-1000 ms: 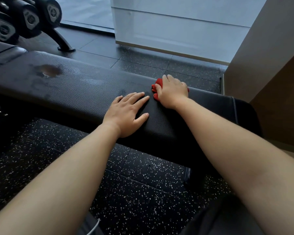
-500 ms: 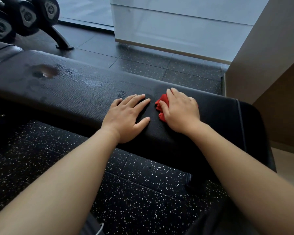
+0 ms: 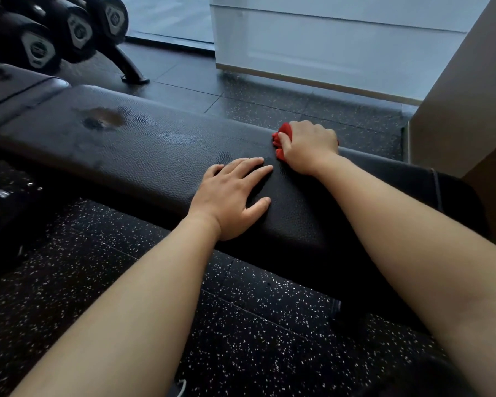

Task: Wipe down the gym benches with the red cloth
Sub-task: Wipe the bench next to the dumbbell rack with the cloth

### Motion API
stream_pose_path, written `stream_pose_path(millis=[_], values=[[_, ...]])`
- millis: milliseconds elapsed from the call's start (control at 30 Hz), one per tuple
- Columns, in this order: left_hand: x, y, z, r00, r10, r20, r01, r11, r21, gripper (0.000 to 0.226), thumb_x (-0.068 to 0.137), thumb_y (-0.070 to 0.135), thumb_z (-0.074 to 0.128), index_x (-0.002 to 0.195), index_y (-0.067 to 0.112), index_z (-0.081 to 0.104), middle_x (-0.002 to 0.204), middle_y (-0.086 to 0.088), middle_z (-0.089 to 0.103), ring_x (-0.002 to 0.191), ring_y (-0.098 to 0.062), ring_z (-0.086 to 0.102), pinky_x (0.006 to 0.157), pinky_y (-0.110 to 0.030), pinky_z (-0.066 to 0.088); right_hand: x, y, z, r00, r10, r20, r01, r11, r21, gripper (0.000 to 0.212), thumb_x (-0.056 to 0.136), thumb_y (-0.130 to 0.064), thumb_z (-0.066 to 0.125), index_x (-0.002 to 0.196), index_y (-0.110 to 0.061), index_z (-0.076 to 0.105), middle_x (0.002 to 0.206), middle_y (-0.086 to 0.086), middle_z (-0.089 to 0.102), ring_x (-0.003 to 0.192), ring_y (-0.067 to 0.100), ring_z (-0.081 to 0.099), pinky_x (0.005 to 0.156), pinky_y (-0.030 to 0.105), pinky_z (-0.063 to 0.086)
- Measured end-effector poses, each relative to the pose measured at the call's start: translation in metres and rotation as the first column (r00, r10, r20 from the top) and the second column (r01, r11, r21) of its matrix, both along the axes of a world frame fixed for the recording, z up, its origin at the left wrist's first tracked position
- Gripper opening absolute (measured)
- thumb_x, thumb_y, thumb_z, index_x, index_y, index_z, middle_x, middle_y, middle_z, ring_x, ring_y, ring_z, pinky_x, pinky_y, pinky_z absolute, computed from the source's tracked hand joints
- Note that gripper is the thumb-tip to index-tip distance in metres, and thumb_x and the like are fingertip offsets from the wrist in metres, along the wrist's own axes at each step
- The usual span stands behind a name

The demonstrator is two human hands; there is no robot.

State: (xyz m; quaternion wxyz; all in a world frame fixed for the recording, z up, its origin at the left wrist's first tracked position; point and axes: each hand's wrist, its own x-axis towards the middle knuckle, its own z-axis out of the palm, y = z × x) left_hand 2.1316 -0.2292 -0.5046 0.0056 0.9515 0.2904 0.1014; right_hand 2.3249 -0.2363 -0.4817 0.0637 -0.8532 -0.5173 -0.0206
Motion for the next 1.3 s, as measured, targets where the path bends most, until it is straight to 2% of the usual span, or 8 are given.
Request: stream_pose_path(millis=[167, 300, 500, 700, 800, 933, 1100, 1300], values=[[0.0, -0.001, 0.0, 1.0, -0.004, -0.003, 0.004, 1.0, 0.004, 0.079, 0.075, 0.065, 0.011, 0.144, 0.035, 0.033, 0.152, 0.013, 0.03, 0.14, -0.008, 0.026, 0.111, -0.037, 0.021, -0.012, -0.039, -0.003, 0.995, 0.078, -0.056, -0.073, 0.994, 0.086, 0.045, 0.097, -0.044, 0.038, 0.127, -0.011, 0.044, 0.134, 0.01, 0.05, 0.122, 0.03, 0.047, 0.098, 0.041, 0.031], [-0.001, 0.0, 0.0, 1.0, -0.007, -0.002, 0.007, 1.0, 0.003, 0.079, 0.075, 0.065, 0.011, 0.145, 0.035, 0.032, 0.152, 0.012, 0.03, 0.14, -0.01, 0.026, 0.111, -0.037, 0.021, -0.023, -0.091, -0.004, 0.985, 0.149, -0.086, -0.143, 0.987, 0.068, 0.054, 0.097, -0.046, 0.039, 0.142, -0.016, 0.037, 0.153, 0.005, 0.031, 0.139, 0.021, 0.029, 0.11, 0.039, 0.019], [-0.001, -0.002, 0.001, 1.0, 0.007, -0.027, -0.007, 1.0, 0.001, 0.082, 0.073, 0.066, 0.007, 0.146, 0.036, 0.029, 0.153, 0.014, 0.026, 0.141, -0.007, 0.022, 0.111, -0.036, 0.018, -0.036, -0.132, -0.005, 0.99, 0.136, -0.043, -0.134, 0.99, 0.04, 0.06, 0.096, -0.052, 0.035, 0.149, -0.025, 0.027, 0.158, 0.0, 0.018, 0.145, 0.02, 0.013, 0.117, 0.043, 0.007], [0.0, -0.002, 0.002, 0.999, 0.009, -0.032, -0.009, 1.0, 0.001, 0.083, 0.072, 0.066, 0.006, 0.146, 0.036, 0.028, 0.154, 0.014, 0.026, 0.141, -0.007, 0.022, 0.111, -0.035, 0.018, -0.039, -0.113, -0.006, 0.997, 0.065, -0.051, -0.065, 0.998, 0.0, 0.07, 0.084, -0.073, 0.036, 0.145, -0.04, 0.028, 0.157, -0.009, 0.021, 0.144, 0.018, 0.017, 0.114, 0.052, 0.008], [0.0, -0.004, 0.002, 0.999, 0.014, -0.039, -0.014, 1.0, -0.001, 0.083, 0.072, 0.066, 0.005, 0.146, 0.036, 0.028, 0.154, 0.013, 0.025, 0.141, -0.008, 0.022, 0.112, -0.035, 0.019, -0.038, -0.107, -0.005, 0.997, 0.051, -0.055, -0.05, 0.998, 0.027, 0.059, 0.087, -0.068, 0.038, 0.141, -0.043, 0.036, 0.155, -0.009, 0.025, 0.141, 0.017, 0.024, 0.111, 0.045, 0.016], [-0.002, -0.006, 0.001, 0.998, 0.025, -0.051, -0.025, 1.0, 0.006, 0.085, 0.072, 0.066, 0.002, 0.147, 0.036, 0.025, 0.155, 0.012, 0.023, 0.143, -0.009, 0.02, 0.113, -0.035, 0.017, -0.042, -0.119, -0.008, 0.995, 0.081, -0.06, -0.078, 0.995, 0.061, 0.047, 0.093, -0.057, 0.038, 0.138, -0.045, 0.04, 0.155, -0.01, 0.026, 0.139, 0.015, 0.027, 0.109, 0.041, 0.017], [-0.003, -0.007, 0.001, 0.999, 0.029, -0.045, -0.03, 1.0, -0.011, 0.085, 0.071, 0.067, 0.001, 0.147, 0.036, 0.025, 0.156, 0.012, 0.022, 0.143, -0.009, 0.019, 0.113, -0.034, 0.016, -0.053, -0.146, -0.014, 0.99, 0.129, -0.058, -0.123, 0.988, 0.095, 0.058, 0.088, -0.063, 0.023, 0.139, -0.044, 0.04, 0.155, -0.011, 0.027, 0.139, 0.014, 0.028, 0.109, 0.041, 0.019], [0.0, -0.004, 0.002, 1.0, 0.015, -0.024, -0.015, 1.0, -0.004, 0.084, 0.071, 0.067, 0.006, 0.145, 0.036, 0.03, 0.153, 0.012, 0.027, 0.141, -0.009, 0.024, 0.109, -0.035, 0.02, -0.045, -0.112, -0.011, 0.996, 0.053, -0.066, -0.049, 0.997, 0.061, 0.048, 0.095, -0.055, 0.035, 0.141, -0.04, 0.039, 0.155, -0.009, 0.025, 0.139, 0.014, 0.027, 0.108, 0.04, 0.018]])
